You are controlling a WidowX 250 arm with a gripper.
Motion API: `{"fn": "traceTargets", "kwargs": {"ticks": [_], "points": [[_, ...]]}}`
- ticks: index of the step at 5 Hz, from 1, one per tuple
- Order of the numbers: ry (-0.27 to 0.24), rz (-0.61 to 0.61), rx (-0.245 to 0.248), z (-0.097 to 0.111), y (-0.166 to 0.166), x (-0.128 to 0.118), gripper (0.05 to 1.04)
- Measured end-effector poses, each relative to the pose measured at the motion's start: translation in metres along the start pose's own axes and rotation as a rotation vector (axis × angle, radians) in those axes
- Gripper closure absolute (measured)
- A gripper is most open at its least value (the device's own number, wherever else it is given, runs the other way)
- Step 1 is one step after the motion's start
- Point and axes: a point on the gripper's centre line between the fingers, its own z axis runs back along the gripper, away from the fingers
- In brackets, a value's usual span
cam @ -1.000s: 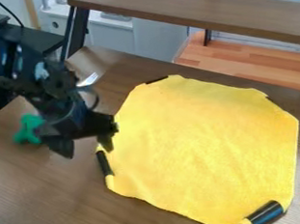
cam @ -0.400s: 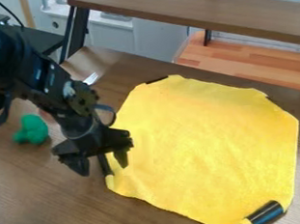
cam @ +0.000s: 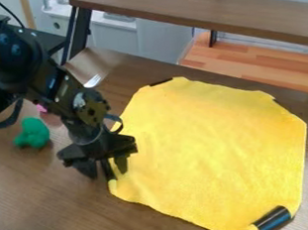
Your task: Fold the cloth from the bottom to the top
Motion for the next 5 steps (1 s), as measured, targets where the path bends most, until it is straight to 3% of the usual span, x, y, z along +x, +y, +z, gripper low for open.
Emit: {"fn": "traceTargets", "kwargs": {"ticks": [1, 2, 3, 4, 5], "points": [[-0.006, -0.009, 0.013, -0.004, 0.0, 0.001, 0.685], [0.001, -0.02, 0.037, -0.003, 0.004, -0.001, 0.908], [0.071, -0.001, 0.064, 0.012, 0.013, -0.008, 1.014], [0.126, 0.063, 0.086, 0.035, 0.019, -0.002, 1.03], [0.153, 0.099, 0.094, 0.044, 0.012, 0.006, 1.032]]}}
